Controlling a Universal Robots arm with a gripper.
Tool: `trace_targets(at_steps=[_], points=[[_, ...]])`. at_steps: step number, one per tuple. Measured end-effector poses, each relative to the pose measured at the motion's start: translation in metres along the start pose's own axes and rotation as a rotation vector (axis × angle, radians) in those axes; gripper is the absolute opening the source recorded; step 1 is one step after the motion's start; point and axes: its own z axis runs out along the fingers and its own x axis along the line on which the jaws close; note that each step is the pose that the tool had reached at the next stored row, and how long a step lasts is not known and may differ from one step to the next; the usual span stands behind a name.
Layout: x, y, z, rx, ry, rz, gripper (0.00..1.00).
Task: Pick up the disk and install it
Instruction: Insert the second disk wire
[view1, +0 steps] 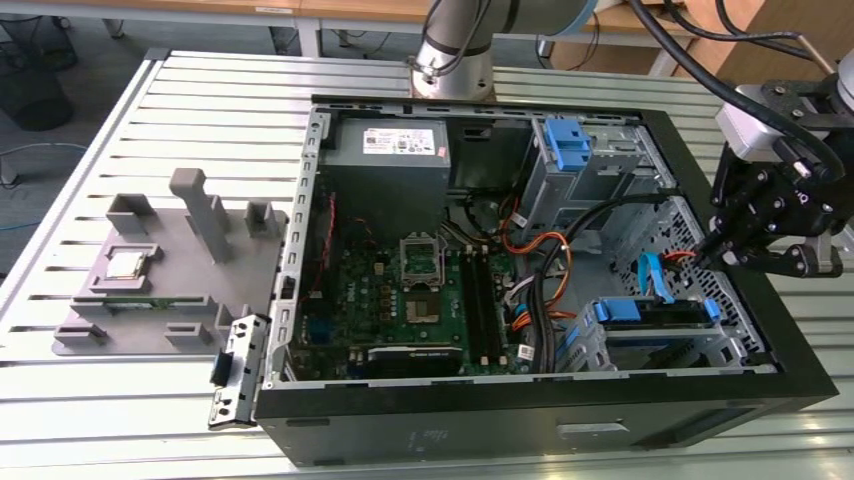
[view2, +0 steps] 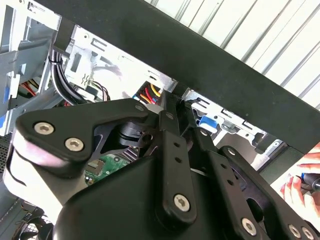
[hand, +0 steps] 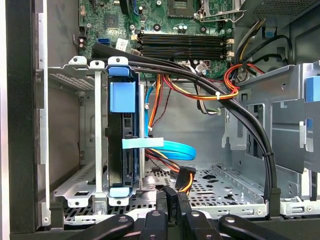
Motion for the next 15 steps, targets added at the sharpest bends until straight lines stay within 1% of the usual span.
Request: trace_targets(at_steps=[6,10,13,15], points=[[0.0000,0.0000,-0.0002,0.0000,-0.0006,0.000,0.20],[-0.0005,-0.0001,-0.0067,0.0000,-0.0012,0.000,0.20],[0.0003,0.0009,-0.0069,0.0016,-0.0014,0.000,0.20],[0.0027,0.0026,-0.0070,0.0028,-0.0014,0.000,0.20]])
